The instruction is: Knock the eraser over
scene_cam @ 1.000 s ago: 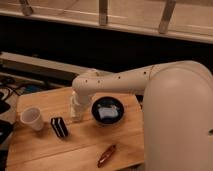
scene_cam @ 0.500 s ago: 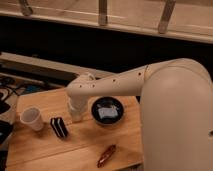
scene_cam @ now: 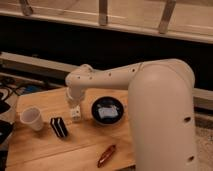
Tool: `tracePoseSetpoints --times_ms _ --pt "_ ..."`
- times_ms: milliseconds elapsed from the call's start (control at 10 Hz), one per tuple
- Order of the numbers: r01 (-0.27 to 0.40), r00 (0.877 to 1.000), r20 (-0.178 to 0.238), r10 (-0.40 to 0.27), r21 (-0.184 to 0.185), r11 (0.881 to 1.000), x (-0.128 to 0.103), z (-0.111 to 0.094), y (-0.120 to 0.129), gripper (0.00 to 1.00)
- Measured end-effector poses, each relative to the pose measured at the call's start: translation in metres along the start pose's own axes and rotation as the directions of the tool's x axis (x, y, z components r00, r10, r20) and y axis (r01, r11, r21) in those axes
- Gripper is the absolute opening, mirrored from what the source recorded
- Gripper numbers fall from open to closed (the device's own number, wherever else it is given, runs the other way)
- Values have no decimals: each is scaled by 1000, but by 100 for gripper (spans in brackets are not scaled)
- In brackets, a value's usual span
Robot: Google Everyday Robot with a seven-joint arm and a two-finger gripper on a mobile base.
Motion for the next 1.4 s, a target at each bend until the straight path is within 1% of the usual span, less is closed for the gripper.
tracePoseSetpoints --times_ms 100,200,300,400,500,600,700,900,1100,1400 --pt "8 1000 6 -8 -24 1000 -3 2 3 20" --pt "23 1000 18 -21 -81 996 -6 7 9 20" --pt "25 1000 11 -24 -120 992 -7 10 19 20" --pt "32 999 -3 -32 -112 993 -4 11 26 20" --pt "40 999 -7 -40 -89 995 1 10 31 20" --pt "47 999 -13 -48 -68 997 10 9 32 20" --pt "49 999 -17 -50 -70 996 20 6 31 20" --pt "60 998 -27 -62 -84 995 27 5 37 20" --pt "82 995 -45 -86 -76 994 35 8 56 20" --pt "116 990 -74 -122 -75 990 48 6 65 20"
